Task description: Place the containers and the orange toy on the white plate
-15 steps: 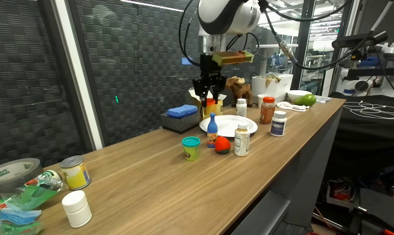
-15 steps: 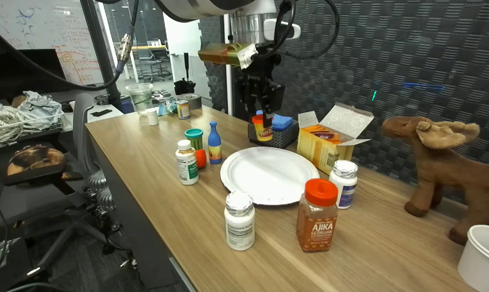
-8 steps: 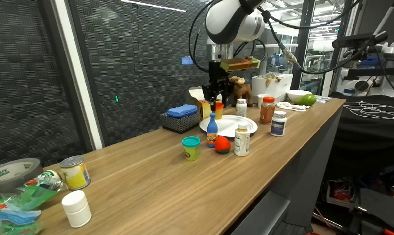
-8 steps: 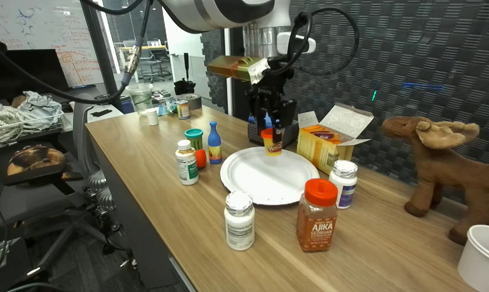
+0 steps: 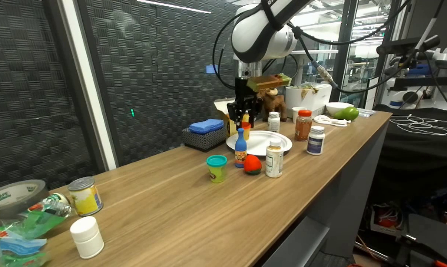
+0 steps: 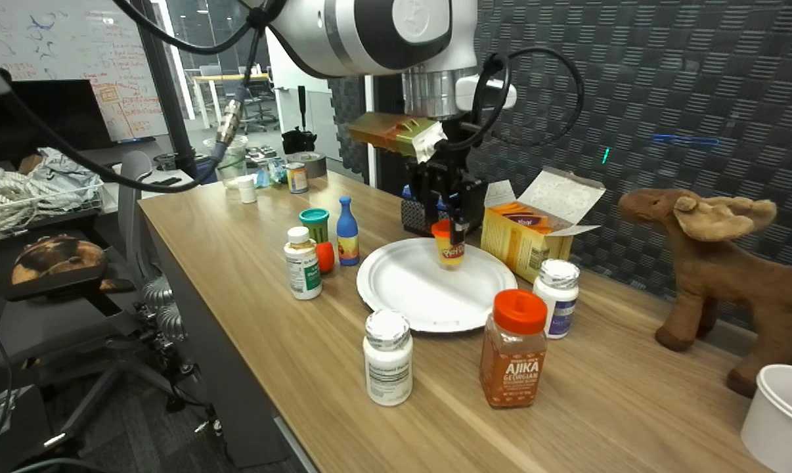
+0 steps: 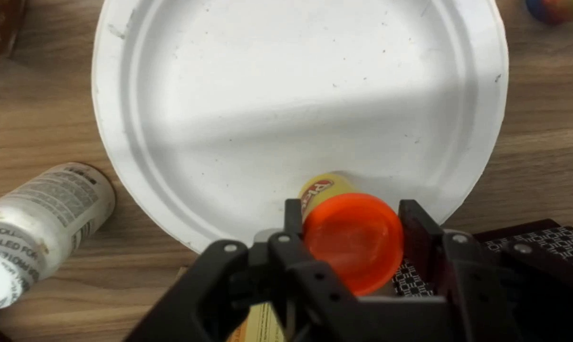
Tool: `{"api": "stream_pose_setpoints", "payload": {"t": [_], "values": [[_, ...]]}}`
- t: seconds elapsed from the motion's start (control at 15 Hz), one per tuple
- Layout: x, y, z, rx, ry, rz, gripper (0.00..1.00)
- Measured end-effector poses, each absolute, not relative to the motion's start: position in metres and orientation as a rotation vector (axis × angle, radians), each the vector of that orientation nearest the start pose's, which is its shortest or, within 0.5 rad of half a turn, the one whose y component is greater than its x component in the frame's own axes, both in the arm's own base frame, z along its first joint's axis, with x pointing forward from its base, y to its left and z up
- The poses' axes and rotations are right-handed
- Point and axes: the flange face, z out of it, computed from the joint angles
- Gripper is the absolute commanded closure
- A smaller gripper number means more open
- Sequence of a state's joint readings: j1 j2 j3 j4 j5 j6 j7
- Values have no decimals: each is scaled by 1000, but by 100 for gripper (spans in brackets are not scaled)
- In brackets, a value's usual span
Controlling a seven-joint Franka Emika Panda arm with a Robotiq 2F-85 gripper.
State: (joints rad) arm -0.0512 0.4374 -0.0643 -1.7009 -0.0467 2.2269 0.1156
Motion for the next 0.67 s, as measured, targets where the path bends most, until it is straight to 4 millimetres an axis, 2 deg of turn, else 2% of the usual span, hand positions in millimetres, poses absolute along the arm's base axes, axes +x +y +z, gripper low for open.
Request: {"api": "stream_pose_setpoints", "payload": {"t": [0.07, 0.13, 0.2, 0.4, 0.53, 0.67], "values": [[671, -75, 347, -3188, 315, -154, 67], [672, -75, 344, -3187, 314, -163, 21], [673, -75, 343, -3187, 314, -171, 20], [674, -75, 345, -3186, 313, -188, 1], [671, -73, 355, -3184, 309, -206, 0], [664, -64, 373, -3187, 292, -239, 0]]}}
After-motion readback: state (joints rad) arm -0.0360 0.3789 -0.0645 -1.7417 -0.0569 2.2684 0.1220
